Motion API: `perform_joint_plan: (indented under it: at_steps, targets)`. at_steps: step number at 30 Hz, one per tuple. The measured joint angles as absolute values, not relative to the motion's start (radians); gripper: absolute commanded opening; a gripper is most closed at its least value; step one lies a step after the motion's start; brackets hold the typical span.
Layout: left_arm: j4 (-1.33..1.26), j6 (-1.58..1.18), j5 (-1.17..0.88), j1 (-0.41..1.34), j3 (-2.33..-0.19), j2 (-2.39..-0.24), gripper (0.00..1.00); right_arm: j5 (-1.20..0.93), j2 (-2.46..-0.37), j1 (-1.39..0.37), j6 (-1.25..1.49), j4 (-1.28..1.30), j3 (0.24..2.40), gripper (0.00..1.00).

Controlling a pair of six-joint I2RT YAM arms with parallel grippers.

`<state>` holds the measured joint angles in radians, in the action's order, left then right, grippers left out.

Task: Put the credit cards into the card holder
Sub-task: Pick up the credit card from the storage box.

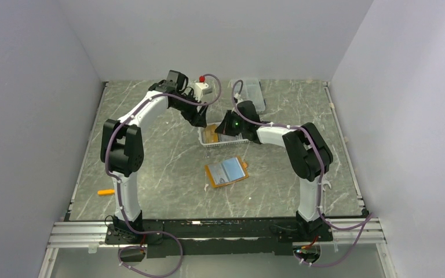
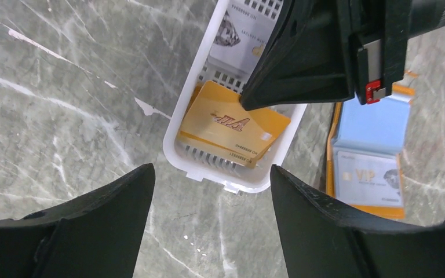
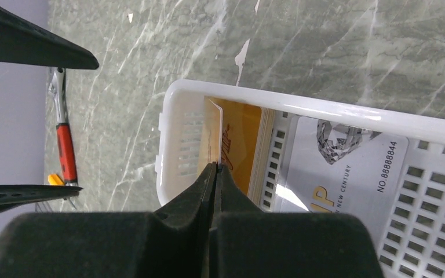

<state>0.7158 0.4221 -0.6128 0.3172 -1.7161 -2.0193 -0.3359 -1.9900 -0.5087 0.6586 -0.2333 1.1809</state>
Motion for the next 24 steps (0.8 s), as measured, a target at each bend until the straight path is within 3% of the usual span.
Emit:
perform_joint_plan:
  at_steps: [10, 15, 19, 24]
  targets:
    - [0.758, 0.333, -0.645, 0.293, -1.784, -2.02, 0.53, -0.395, -1.914, -0.464, 0.673, -0.308, 1.098, 0.0]
    - [0.815, 0.308, -0.665, 0.281, -1.794, -2.025, 0.71, -0.43, -1.913, -0.454, 0.702, -0.367, 1.076, 0.0]
    - [0.857, 0.279, -0.729, 0.262, -1.818, -2.04, 0.99, -0.459, -1.913, -0.447, 0.735, -0.424, 1.055, 0.0]
    - [0.797, 0.213, -0.825, 0.239, -1.719, -2.026, 0.99, -0.497, -1.888, -0.429, 0.794, -0.501, 1.002, 0.0]
